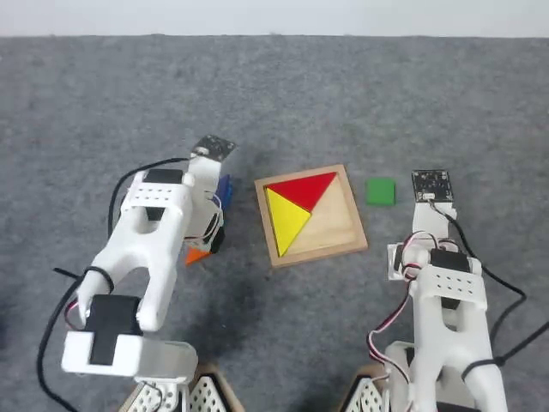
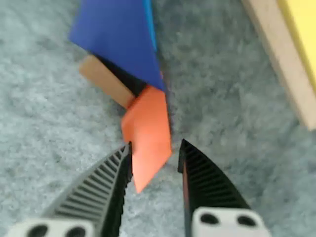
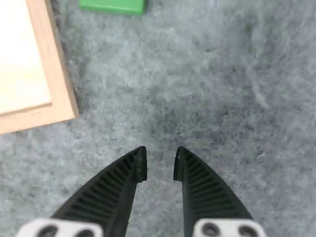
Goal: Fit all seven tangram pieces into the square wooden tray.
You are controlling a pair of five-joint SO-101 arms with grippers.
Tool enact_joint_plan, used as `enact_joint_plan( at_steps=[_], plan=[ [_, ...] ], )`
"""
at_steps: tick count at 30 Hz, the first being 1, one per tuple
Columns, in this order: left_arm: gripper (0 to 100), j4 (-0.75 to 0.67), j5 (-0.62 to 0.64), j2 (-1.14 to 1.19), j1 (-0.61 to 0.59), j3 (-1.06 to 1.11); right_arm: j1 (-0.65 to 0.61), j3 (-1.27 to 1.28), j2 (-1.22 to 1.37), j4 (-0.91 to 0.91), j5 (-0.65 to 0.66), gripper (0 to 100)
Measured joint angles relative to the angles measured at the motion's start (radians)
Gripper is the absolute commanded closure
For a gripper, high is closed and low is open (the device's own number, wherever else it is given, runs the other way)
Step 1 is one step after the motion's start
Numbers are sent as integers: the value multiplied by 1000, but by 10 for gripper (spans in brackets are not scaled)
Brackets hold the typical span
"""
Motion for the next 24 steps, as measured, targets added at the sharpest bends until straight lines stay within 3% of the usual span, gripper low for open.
enact_joint_plan(
  at_steps=[11, 16, 24],
  plan=[
    [846, -55, -48, 141, -15, -25, 2, 0, 0, 0, 0, 887],
    [995, -40, -84, 167, -48, -68, 2, 0, 0, 0, 0, 887],
    [956, 84, -218, 124, -81, -94, 2, 0, 0, 0, 0, 887]
  ],
)
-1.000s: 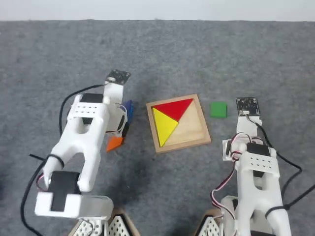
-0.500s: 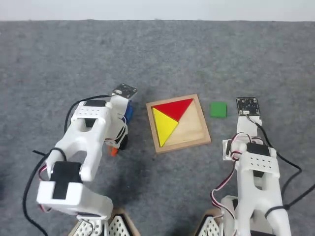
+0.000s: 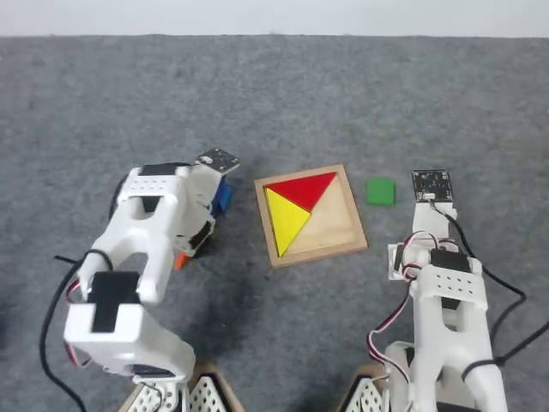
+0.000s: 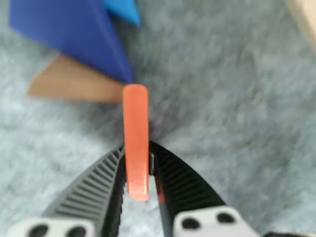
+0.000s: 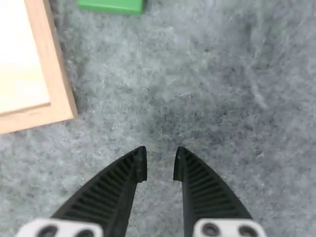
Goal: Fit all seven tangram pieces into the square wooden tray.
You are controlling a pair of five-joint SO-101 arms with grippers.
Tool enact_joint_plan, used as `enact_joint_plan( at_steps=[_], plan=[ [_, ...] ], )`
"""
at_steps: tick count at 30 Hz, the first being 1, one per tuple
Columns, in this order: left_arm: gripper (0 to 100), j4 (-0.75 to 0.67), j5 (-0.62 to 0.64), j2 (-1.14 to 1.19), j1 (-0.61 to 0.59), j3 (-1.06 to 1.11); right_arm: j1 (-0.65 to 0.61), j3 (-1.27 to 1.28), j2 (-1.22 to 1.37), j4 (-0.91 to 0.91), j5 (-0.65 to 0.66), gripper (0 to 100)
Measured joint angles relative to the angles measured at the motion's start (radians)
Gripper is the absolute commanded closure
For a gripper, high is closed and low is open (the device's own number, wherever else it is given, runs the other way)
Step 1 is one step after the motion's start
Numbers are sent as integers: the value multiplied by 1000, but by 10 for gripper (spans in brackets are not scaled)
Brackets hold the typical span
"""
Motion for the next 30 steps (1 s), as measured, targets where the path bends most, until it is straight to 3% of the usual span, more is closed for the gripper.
enact_joint_plan(
  at_steps=[5, 14, 21, 30],
  plan=[
    [836, 29, -14, -117, -80, 0, 0, 0, 0, 0, 0, 887],
    [861, 37, -66, -103, -149, -11, 0, 9, 0, 0, 2, 887],
    [859, 3, -66, -55, -249, -143, 0, 9, 0, 0, 3, 887],
    [806, 49, -66, -48, -213, -181, 0, 9, 0, 0, 5, 887]
  ],
)
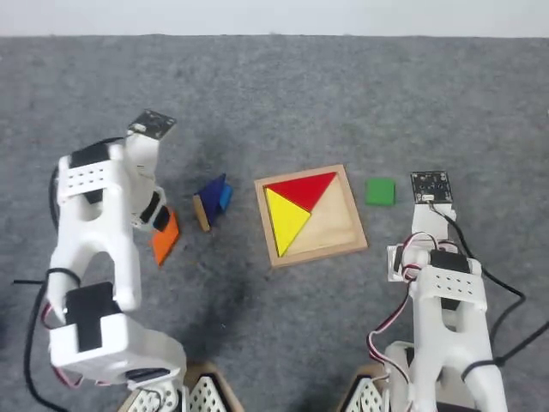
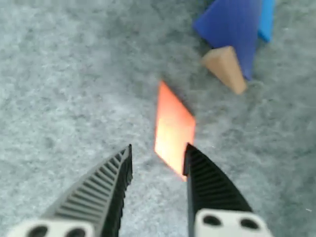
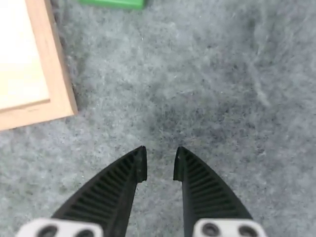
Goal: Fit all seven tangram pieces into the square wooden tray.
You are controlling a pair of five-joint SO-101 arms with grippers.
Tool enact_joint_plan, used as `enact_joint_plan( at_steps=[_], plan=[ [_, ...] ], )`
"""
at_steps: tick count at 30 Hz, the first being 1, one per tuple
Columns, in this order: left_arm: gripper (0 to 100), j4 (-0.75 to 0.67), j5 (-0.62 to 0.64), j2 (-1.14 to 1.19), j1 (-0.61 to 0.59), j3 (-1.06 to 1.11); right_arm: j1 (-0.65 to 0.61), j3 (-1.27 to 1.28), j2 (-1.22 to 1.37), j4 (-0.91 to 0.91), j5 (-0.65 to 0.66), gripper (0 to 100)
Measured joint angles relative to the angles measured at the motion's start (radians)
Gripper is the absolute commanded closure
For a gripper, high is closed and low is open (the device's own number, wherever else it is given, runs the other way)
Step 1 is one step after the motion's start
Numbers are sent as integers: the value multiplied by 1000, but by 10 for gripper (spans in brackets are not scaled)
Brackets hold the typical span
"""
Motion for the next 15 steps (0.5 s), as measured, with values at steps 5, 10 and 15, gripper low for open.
enact_joint_plan(
  at_steps=[5, 10, 15],
  plan=[
    [805, 3, -44, 0, 46, 72, -5, 0, 0, 0, 0, 887],
    [804, -87, -57, 0, 25, 123, -25, 0, 0, 0, 3, 887],
    [805, -124, -86, 0, 28, 186, -20, 0, 0, 0, 3, 887]
  ],
)
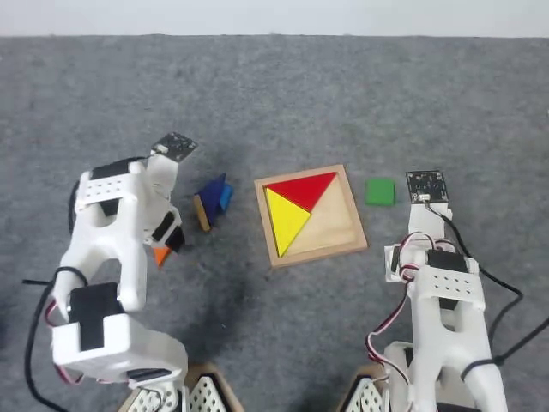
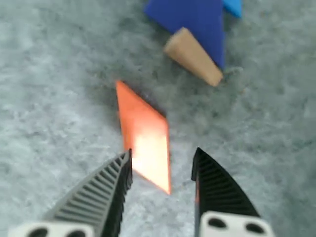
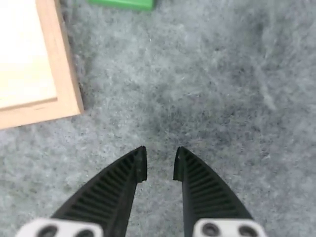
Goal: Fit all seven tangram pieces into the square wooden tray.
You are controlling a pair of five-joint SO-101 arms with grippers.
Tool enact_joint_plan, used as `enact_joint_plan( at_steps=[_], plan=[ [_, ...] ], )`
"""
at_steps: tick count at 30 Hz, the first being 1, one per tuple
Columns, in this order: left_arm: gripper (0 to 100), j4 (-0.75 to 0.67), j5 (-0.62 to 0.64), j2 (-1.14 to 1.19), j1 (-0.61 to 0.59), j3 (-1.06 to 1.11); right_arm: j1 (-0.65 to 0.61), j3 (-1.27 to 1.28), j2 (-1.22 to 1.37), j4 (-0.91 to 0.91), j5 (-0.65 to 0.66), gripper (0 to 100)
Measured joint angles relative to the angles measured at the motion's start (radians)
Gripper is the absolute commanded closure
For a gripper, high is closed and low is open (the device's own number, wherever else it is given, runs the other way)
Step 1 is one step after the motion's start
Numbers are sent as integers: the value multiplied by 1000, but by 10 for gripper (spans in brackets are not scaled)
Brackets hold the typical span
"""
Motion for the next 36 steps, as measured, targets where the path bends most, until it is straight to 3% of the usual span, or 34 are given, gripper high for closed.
enact_joint_plan(
  at_steps=[11, 15, 22, 29, 36],
  plan=[
    [809, -52, -8, 107, -6, -6, -2, 0, 0, 0, 0, 887],
    [818, 20, -8, 207, -23, -123, -2, 0, 0, 0, 0, 887],
    [986, 74, -14, 255, -40, -190, -3, 0, 0, 0, 0, 887],
    [989, 129, -41, 232, 8, -199, -2, 0, 0, 0, 0, 887],
    [989, 270, -41, 77, 63, -199, -3, 0, 0, 0, 0, 887]
  ],
)
